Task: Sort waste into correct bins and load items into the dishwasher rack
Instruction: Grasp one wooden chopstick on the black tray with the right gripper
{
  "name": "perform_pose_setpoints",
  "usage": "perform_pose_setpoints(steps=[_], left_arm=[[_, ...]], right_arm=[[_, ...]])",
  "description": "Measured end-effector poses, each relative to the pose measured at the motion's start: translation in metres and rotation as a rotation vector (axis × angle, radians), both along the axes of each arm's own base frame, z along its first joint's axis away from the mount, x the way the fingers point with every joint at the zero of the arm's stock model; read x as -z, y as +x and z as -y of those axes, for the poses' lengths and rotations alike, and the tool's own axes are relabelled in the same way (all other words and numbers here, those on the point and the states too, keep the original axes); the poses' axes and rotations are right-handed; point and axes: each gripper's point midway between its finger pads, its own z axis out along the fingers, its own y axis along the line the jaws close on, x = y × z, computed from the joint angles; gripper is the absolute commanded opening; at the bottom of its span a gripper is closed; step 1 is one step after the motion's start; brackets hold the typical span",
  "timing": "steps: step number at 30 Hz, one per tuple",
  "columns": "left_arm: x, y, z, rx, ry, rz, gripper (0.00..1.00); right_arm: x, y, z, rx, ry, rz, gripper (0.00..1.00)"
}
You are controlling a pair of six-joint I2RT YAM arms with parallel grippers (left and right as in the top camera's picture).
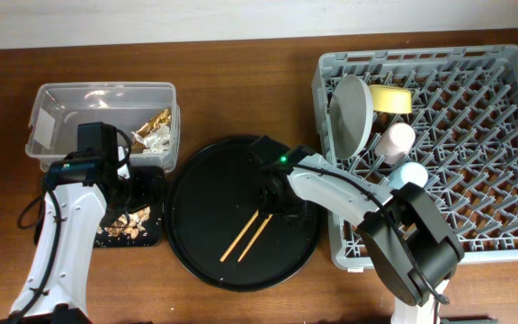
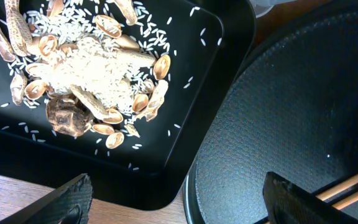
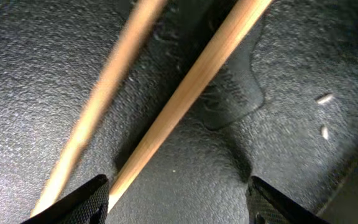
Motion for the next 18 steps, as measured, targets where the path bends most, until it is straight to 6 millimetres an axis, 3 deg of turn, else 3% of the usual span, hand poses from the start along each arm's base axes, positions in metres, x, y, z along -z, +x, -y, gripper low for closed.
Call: perform_pose_setpoints(steps=[3,6,10,14,17,18], left_arm=[[0.0,0.0,0.0,0.0,0.0,0.0,0.87],[0.0,0.0,0.0,0.0,0.0,0.0,0.87],[0.0,0.0,0.0,0.0,0.0,0.0,0.87],[0.0,0.0,0.0,0.0,0.0,0.0,0.87],[0.0,0.0,0.0,0.0,0.0,0.0,0.87],[0.0,0.0,0.0,0.0,0.0,0.0,0.87]], right_arm=[[0.001,-0.007,0.014,0.016,-0.067,-0.023,0.66],[0.002,-0.009,0.017,0.029,-0.082,-0.028,0.45],[0.002,-0.011,0.018,0.027,-0.088,-0.036,0.26],[0.002,-0.011,0.018,0.028,-0.088,-0.036,0.18],[0.002,-0.011,0.016,0.033,-0.077,-0.038,0.04],[0.002,-0.011,0.015,0.035,-0.072,-0.038,0.04]])
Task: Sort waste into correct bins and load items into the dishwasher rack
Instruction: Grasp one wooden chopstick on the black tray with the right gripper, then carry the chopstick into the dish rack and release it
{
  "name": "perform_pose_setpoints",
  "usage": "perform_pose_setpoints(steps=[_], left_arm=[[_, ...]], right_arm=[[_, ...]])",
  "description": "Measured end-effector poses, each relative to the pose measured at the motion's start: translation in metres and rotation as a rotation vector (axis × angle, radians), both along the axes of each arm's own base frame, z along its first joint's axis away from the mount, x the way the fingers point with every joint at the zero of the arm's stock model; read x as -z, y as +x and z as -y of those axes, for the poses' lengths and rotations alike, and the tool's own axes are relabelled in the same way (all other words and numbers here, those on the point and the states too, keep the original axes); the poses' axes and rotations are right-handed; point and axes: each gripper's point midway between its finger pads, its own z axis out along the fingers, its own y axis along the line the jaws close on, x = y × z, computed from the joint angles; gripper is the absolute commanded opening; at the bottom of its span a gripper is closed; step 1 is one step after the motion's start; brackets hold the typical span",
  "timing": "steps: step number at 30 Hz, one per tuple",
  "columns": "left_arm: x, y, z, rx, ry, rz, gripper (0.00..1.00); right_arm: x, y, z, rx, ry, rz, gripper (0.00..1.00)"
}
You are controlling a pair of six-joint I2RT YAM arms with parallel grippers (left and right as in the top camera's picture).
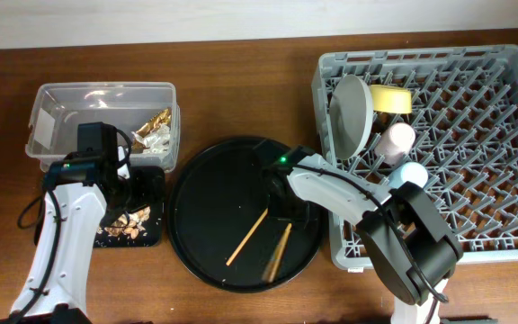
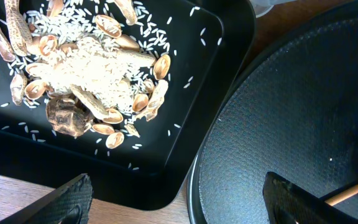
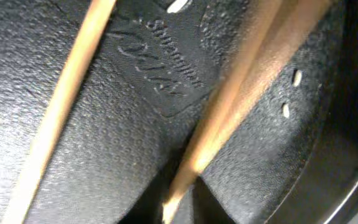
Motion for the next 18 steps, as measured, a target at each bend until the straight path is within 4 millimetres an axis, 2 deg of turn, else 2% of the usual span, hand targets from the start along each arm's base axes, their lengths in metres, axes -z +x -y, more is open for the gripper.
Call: perform_pose_setpoints(steps=[8,11,15,17,18], left_arm=[[0.0,0.0,0.0,0.0,0.0,0.0,0.87],[0.0,0.0,0.0,0.0,0.0,0.0,0.87],[0.0,0.0,0.0,0.0,0.0,0.0,0.87],[0.0,0.0,0.0,0.0,0.0,0.0,0.87],[0.0,0.0,0.0,0.0,0.0,0.0,0.87]], right_arm=[[-0.002,0.005,-0.004,0.0,0.034,0.003,0.04],[-0.018,0.017,-0.002,-0.033,0.056,0.028,0.04],[-0.101,0.046,0.007,-0.125,0.149,0.19,0.04],[-0.147,0.055,0.027,-0.149,0.18,0.285,0.04],[-0.162,0.055,0.038,-0.151,0.183,0.312,0.04]])
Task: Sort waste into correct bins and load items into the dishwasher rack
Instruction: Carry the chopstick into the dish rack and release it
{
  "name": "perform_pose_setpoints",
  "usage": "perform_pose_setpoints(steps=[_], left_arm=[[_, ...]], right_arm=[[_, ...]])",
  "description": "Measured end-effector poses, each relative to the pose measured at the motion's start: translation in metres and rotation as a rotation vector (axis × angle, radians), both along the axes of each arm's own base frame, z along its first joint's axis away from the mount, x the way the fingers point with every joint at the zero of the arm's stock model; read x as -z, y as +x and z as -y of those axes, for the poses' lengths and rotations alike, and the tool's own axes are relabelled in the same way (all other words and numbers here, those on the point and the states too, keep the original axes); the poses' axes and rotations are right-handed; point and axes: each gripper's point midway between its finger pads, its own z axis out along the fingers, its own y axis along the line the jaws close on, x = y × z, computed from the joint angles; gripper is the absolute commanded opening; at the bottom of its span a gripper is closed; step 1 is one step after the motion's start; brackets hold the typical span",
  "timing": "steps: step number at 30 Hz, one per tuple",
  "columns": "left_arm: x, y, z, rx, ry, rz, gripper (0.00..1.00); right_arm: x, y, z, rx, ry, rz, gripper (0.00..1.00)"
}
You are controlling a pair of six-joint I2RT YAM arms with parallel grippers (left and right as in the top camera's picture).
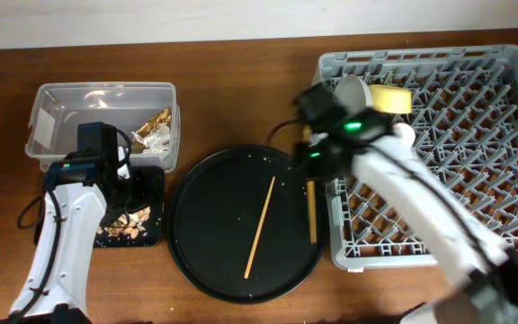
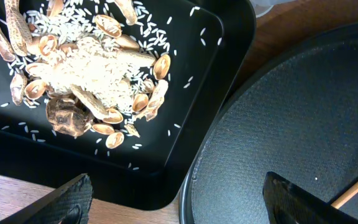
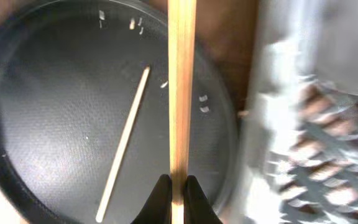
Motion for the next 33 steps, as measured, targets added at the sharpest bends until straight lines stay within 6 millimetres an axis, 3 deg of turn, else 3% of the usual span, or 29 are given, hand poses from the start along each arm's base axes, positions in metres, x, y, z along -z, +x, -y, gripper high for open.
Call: perform_pose_setpoints(steps=[2,4,9,16,17,18,20,24,30,33], left_arm=[[0.0,0.0,0.0,0.0,0.0,0.0,0.87],[0.0,0.0,0.0,0.0,0.0,0.0,0.87],[0.0,0.0,0.0,0.0,0.0,0.0,0.87],[0.0,0.0,0.0,0.0,0.0,0.0,0.87],[0.0,0.0,0.0,0.0,0.0,0.0,0.87],[0.0,0.0,0.0,0.0,0.0,0.0,0.87],[0.0,0.0,0.0,0.0,0.0,0.0,0.87],[0.0,0.0,0.0,0.0,0.0,0.0,0.87],[0.0,0.0,0.0,0.0,0.0,0.0,0.87],[0.0,0.0,0.0,0.0,0.0,0.0,0.87]], right_arm=[[-0.018,-0.005,0.029,0.014,-0.015,0.012,0.04],[-0.021,-0.012,0.058,0.023,-0.049,-0.021,0.04],[0.005,-0.014,0.097,0.018,-0.095,-0.087,0.04],[0.041,-0.008,0.094,-0.043,-0.1,-0.115,0.05],[0.042,-0.006,0.094,-0.044,-0.098,-0.108,0.11],[0.042,-0.004,0.093,-0.046,-0.098,-0.099,0.31],[0.042,-0.001,0.093,-0.047,-0.094,-0.087,0.41],[0.041,0.002,0.092,-0.059,-0.092,-0.07,0.49],[0.04,-0.002,0.088,-0.062,-0.07,-0.087,0.51],[0.029,-0.002,0.079,-0.058,-0.031,-0.051,0.52]])
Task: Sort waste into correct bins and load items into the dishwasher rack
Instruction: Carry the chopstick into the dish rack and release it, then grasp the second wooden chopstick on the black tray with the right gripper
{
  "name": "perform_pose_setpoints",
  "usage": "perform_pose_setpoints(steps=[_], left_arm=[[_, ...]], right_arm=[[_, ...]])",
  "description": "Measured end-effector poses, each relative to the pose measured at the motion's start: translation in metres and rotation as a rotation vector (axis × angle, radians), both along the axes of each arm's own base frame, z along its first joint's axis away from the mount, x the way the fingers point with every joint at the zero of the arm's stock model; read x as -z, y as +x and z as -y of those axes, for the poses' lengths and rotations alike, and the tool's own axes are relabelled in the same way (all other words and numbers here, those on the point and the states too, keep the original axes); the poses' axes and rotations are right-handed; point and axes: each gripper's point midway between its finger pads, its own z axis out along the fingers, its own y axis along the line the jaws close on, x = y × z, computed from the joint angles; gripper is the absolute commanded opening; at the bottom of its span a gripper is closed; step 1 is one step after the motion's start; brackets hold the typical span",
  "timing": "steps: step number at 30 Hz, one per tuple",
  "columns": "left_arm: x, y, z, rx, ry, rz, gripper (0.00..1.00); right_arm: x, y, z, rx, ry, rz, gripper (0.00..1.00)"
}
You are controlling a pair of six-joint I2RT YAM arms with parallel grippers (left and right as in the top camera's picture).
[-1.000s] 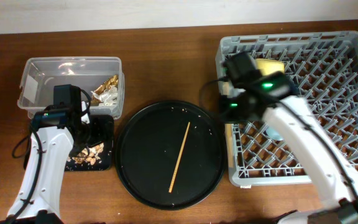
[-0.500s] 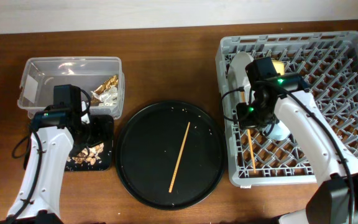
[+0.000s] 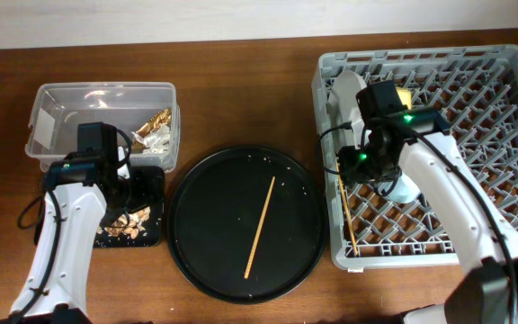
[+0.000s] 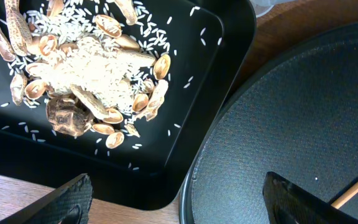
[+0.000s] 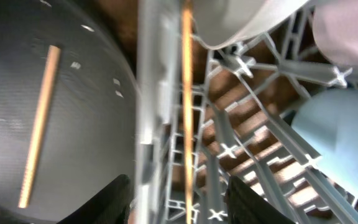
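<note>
One wooden chopstick (image 3: 348, 216) lies in the grey dishwasher rack (image 3: 511, 245) along its left wall; it shows blurred in the right wrist view as chopstick (image 5: 187, 112). My right gripper (image 3: 355, 165) hovers over it, open, fingers (image 5: 115, 200) on either side and not touching. A second chopstick (image 3: 259, 227) rests on the round black tray (image 3: 200, 261). My left gripper (image 4: 185, 202) is open and holds nothing, above the edge of the black waste bin (image 4: 229, 74) of rice and shells.
The rack also holds a grey plate (image 3: 342, 90), a yellow item (image 3: 396, 97) and a pale blue cup (image 5: 337, 143). A clear bin (image 3: 97, 94) with foil wrappers (image 3: 156, 126) stands at the back left.
My right gripper was shut on a chopstick held by the rack's left edge. It is now open over the rack, and that chopstick lies inside. The left arm has not moved.
Two chopsticks lay side by side on the round tray with my right gripper low over them. Then one had swung aside under the gripper. Then it was held shut near the rack, and now it lies in the rack, one chopstick left on the tray.
</note>
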Motion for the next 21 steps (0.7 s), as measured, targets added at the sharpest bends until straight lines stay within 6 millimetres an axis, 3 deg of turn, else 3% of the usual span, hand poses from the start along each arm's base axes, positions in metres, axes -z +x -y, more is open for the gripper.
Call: perform_pose_setpoints(steps=[4,7,8,9,13,21], left_arm=[[0.0,0.0,0.0,0.0,0.0,0.0,0.87],[0.0,0.0,0.0,0.0,0.0,0.0,0.87],[0.0,0.0,0.0,0.0,0.0,0.0,0.87],[0.0,0.0,0.0,0.0,0.0,0.0,0.87],[0.0,0.0,0.0,0.0,0.0,0.0,0.87],[0.0,0.0,0.0,0.0,0.0,0.0,0.87]], right_arm=[[-0.029,-0.002,-0.037,-0.074,0.061,0.104,0.59],[-0.033,-0.011,-0.076,-0.141,0.096,0.119,0.6],[-0.032,-0.011,-0.079,-0.146,0.097,0.118,0.61],[-0.025,-0.018,-0.099,-0.172,0.109,0.094,0.61],[0.013,-0.029,-0.137,-0.187,0.091,-0.006,0.61],[0.098,-0.065,-0.175,-0.157,-0.022,-0.225,0.61]])
